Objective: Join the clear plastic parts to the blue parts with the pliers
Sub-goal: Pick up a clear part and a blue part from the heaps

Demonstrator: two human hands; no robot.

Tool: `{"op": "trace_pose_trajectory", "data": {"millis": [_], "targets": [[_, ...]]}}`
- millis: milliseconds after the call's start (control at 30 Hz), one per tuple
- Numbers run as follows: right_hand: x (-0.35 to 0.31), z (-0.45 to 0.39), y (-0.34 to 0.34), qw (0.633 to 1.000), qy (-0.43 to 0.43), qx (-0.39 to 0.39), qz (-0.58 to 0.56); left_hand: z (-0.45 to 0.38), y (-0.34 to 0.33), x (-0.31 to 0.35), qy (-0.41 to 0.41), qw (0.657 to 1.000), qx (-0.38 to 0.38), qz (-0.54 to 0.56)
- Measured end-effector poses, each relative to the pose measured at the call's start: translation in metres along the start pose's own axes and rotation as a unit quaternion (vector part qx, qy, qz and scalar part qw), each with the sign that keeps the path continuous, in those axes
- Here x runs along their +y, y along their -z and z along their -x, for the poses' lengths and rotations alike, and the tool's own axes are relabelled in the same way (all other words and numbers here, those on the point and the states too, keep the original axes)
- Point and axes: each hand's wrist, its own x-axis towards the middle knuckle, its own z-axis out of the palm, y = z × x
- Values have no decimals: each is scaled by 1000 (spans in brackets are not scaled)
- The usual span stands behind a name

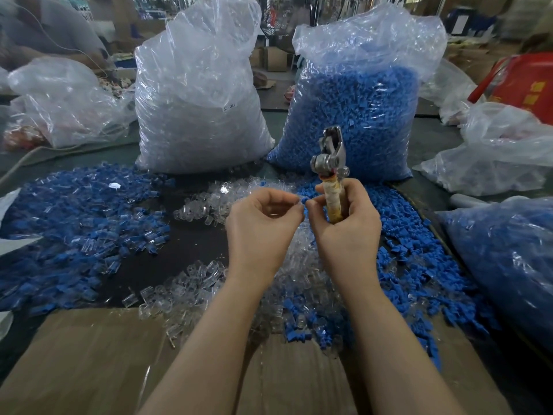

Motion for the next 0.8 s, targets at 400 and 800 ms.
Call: {"op": "trace_pose_trajectory", "data": {"millis": [400, 800], "targets": [[3, -3, -1, 997, -42, -49, 49, -1, 2, -4, -16, 998, 1, -61], [6, -3, -3, 994, -39, -77, 63, -3, 3, -10, 9, 997, 7, -77]]}}
